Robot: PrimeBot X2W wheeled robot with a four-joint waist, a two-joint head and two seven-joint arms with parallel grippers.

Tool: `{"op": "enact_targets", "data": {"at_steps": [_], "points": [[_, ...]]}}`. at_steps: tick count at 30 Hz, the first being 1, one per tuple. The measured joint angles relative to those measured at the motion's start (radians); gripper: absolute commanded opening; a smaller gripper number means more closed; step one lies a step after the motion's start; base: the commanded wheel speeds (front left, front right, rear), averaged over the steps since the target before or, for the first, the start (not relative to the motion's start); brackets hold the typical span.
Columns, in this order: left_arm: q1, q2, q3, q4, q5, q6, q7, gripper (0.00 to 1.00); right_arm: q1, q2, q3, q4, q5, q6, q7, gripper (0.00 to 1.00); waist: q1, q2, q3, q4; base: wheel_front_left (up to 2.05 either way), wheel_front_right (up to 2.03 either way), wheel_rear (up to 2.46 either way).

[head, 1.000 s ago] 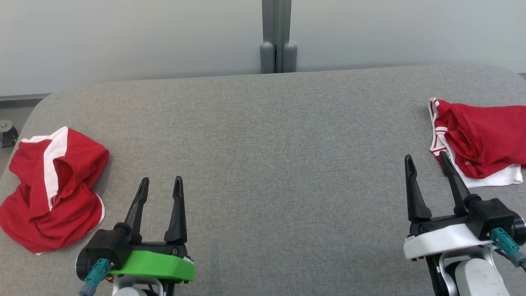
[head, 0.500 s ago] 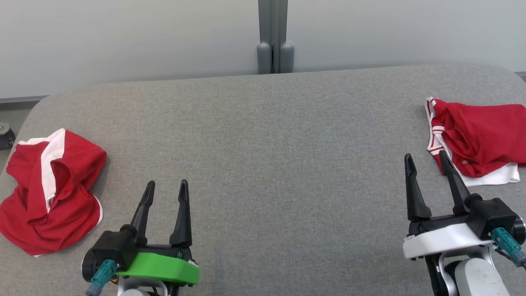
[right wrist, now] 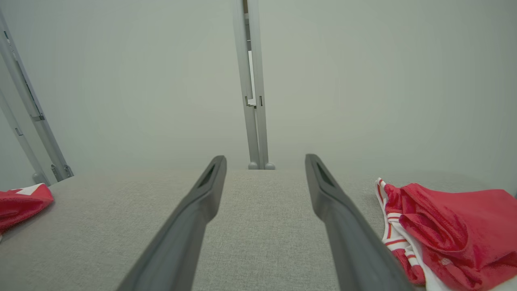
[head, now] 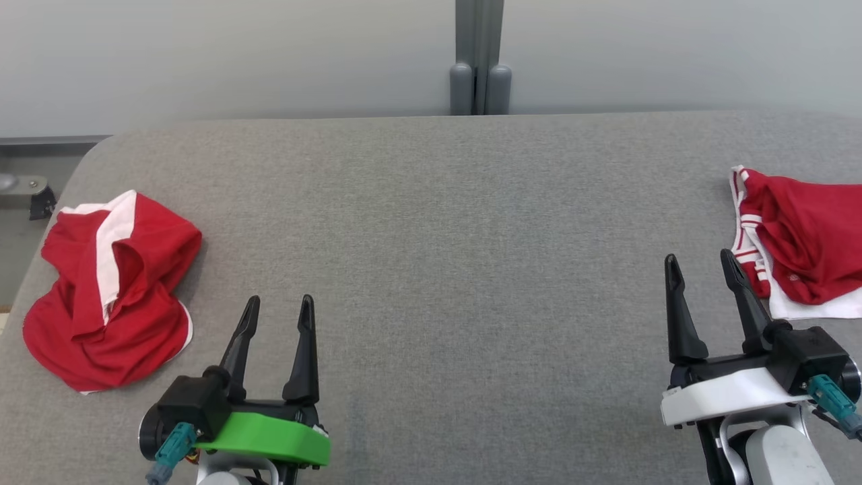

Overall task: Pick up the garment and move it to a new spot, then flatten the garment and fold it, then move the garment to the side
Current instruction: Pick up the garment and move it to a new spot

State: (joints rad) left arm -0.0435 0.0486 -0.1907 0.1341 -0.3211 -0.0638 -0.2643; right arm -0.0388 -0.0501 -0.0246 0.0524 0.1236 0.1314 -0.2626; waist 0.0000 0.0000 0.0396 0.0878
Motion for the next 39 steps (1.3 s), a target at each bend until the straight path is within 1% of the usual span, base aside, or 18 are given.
{"op": "enact_targets", "data": {"at_steps": [4, 8, 18, 28, 33, 39], "points": [[-0.003, 0.000, 0.004, 0.001, -0.002, 0.008, 0.000, 1.00, 0.004, 0.000, 0.018, 0.007, 0.000, 0.000, 0.000, 1.00, 0.0000, 0.0000, 0.003, 0.048, 0.00, 0.00, 0.00], [-0.004, 0.000, 0.029, 0.002, -0.001, 0.015, 0.000, 1.00, 0.002, 0.001, 0.048, 0.019, 0.013, 0.000, 0.000, 1.00, 0.0000, 0.0000, 0.003, 0.105, 0.00, 0.00, 0.00], [-0.003, 0.000, 0.074, -0.002, 0.013, 0.015, 0.000, 1.00, -0.002, 0.001, 0.111, 0.045, 0.026, 0.000, 0.000, 1.00, 0.0000, 0.0000, -0.005, 0.258, 0.00, 0.00, 0.00], [0.001, 0.000, 0.083, -0.003, 0.015, 0.012, 0.000, 1.00, -0.002, 0.001, 0.125, 0.058, 0.035, 0.000, 0.000, 1.00, 0.0000, 0.0000, -0.017, 0.387, 0.00, 0.00, 0.00], [0.002, 0.000, 0.090, -0.005, 0.015, 0.011, 0.000, 1.00, -0.005, 0.001, 0.132, 0.063, 0.038, 0.000, 0.000, 1.00, 0.0000, 0.0000, -0.019, 0.420, 0.00, 0.00, 0.00], [0.003, 0.000, 0.100, -0.009, 0.017, 0.011, 0.000, 1.00, -0.013, 0.001, 0.146, 0.070, 0.041, 0.000, 0.000, 1.00, 0.0000, 0.0000, -0.011, 0.405, 0.00, 0.00, 0.00]]}}
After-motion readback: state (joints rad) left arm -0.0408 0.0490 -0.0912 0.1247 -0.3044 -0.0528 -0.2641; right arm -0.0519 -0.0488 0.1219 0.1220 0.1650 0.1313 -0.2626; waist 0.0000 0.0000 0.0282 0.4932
